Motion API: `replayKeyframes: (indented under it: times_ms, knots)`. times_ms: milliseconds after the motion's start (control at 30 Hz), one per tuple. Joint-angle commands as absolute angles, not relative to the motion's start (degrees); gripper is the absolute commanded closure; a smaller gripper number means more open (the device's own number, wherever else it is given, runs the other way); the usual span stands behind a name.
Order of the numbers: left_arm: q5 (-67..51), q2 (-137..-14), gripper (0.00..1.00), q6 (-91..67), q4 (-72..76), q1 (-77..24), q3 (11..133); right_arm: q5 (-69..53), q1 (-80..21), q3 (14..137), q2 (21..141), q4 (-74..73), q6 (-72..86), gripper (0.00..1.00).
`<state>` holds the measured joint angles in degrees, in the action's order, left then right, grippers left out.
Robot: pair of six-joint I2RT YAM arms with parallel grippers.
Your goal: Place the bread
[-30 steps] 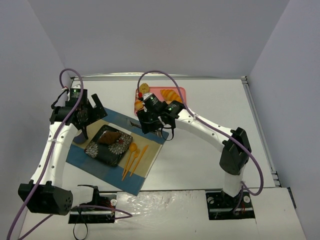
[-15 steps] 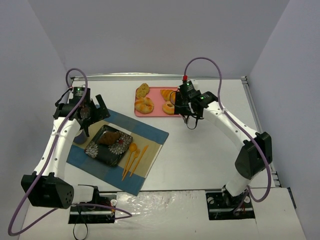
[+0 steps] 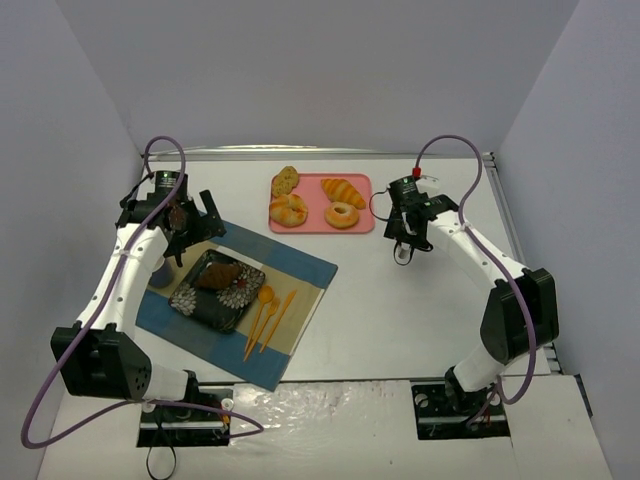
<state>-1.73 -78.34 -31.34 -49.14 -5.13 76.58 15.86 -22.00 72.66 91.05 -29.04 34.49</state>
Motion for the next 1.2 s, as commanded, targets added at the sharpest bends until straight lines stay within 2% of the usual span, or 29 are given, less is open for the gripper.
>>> replayKeyframes:
  times_ms: [0,233,567,900,1100,1167]
  knots:
    - [-2.5,-77.8,0.03,-29.8,-46.7,-4.9,80.3,20.4,-20.3,72.0,90.1,-28.1,36.3,0.49]
    - [-3.3,-78.9,0.03,-29.5,-46.5,-4.9,80.9,19.5,-18.5,70.6,94.2,-27.8,35.9,0.47]
    - [-3.3,-78.8,0.03,-29.1,-46.3,-4.8,80.9,15.1,-17.9,67.8,99.2,-24.7,35.6,0.37]
    - [-3.3,-78.5,0.03,-28.8,-46.6,-4.8,80.8,12.3,-17.8,66.6,103.2,-23.1,35.5,0.34]
    - [-3.5,-78.3,0.03,-28.8,-46.8,-4.8,80.8,12.7,-17.6,66.4,102.8,-23.0,35.5,0.21]
    - [-3.6,-78.3,0.03,-28.7,-46.8,-4.8,80.9,12.7,-17.6,66.4,102.3,-23.1,35.7,0.20]
